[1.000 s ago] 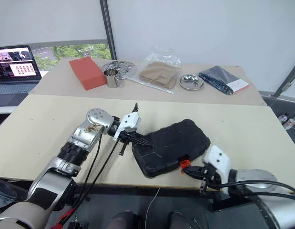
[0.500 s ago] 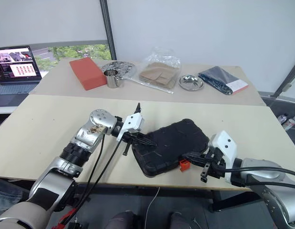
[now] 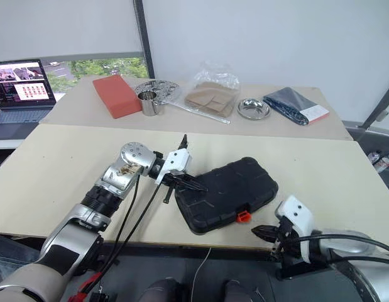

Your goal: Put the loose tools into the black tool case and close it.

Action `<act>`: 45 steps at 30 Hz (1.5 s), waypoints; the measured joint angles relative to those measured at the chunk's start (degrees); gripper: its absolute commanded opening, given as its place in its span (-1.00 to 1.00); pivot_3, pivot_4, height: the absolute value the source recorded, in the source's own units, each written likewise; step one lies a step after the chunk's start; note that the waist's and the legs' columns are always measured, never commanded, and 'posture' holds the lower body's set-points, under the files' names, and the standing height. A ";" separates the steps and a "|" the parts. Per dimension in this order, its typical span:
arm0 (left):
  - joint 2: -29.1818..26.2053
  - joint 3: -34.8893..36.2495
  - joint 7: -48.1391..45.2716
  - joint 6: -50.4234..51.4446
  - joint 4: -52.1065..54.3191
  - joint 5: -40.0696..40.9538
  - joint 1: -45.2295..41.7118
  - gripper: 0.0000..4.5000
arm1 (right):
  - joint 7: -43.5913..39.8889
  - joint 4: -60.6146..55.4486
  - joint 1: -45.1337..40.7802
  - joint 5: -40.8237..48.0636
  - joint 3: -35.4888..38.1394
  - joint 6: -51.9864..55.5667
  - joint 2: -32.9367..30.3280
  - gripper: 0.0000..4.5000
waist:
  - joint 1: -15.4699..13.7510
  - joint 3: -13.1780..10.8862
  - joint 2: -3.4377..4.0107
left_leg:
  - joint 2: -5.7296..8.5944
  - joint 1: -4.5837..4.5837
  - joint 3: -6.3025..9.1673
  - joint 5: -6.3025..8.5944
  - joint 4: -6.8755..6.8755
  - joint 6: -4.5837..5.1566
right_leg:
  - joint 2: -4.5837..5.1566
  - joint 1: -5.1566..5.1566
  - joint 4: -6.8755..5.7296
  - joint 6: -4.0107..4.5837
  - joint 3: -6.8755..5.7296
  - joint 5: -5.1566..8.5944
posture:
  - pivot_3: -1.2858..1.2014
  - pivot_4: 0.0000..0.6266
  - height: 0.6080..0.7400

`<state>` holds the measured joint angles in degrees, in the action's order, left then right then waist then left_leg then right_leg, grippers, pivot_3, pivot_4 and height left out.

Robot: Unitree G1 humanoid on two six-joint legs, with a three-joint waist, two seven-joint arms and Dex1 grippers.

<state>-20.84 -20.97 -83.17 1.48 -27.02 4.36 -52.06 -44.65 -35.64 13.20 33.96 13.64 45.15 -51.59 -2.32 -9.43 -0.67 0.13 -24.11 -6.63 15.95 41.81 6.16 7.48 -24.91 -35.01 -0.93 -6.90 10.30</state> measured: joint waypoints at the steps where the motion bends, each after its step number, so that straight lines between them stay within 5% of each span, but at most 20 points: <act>1: 0.01 -0.21 0.11 -0.83 0.00 -0.26 0.01 -0.98 | 0.37 -0.20 0.85 -0.03 0.37 0.00 0.49 -1.00 | 0.00 0.01 -0.01 | 0.00 0.01 0.01 0.00 0.00 0.00 | 0.00 0.01 0.00 0.00 0.00 0.00 | 0.03 -0.52 0.91; 14: 3.44 -2.20 1.68 -8.91 -3.22 -4.02 -1.42 -0.98 | 8.87 4.47 -9.06 -11.35 -15.55 -4.10 10.55 -1.00 | 0.29 0.52 -0.11 | -0.02 0.12 0.01 0.02 0.00 0.02 | -0.02 0.07 0.01 -0.06 0.00 0.03 | 0.03 -0.52 0.91; 25: 3.73 -2.92 2.26 -18.48 -6.87 -6.29 -2.04 -0.98 | 7.15 3.75 -9.44 -11.82 -7.86 -6.16 8.14 -1.00 | 0.97 0.68 0.15 | -0.05 0.29 -0.02 0.05 -0.02 0.07 | 0.02 0.18 0.00 -0.04 0.03 -0.01 | 0.03 -0.52 0.91; 45: 4.53 -3.52 2.91 -21.14 -10.61 -6.87 -3.42 -0.98 | 3.97 5.15 -4.49 -14.76 -10.13 -9.92 8.26 -1.00 | 1.34 0.80 0.33 | -0.05 0.89 0.04 0.70 -0.09 0.19 | 0.43 0.60 0.13 -0.50 -0.06 0.30 | 0.03 -0.52 0.91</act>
<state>-16.31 -24.49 -80.26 -19.67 -37.63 -2.50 -55.48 -40.67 -30.49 8.71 19.20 3.52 35.23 -43.32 -0.98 -8.62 -0.34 0.08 -23.22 -6.59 16.65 41.72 6.36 7.92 -24.30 -34.88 -1.43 -6.96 10.60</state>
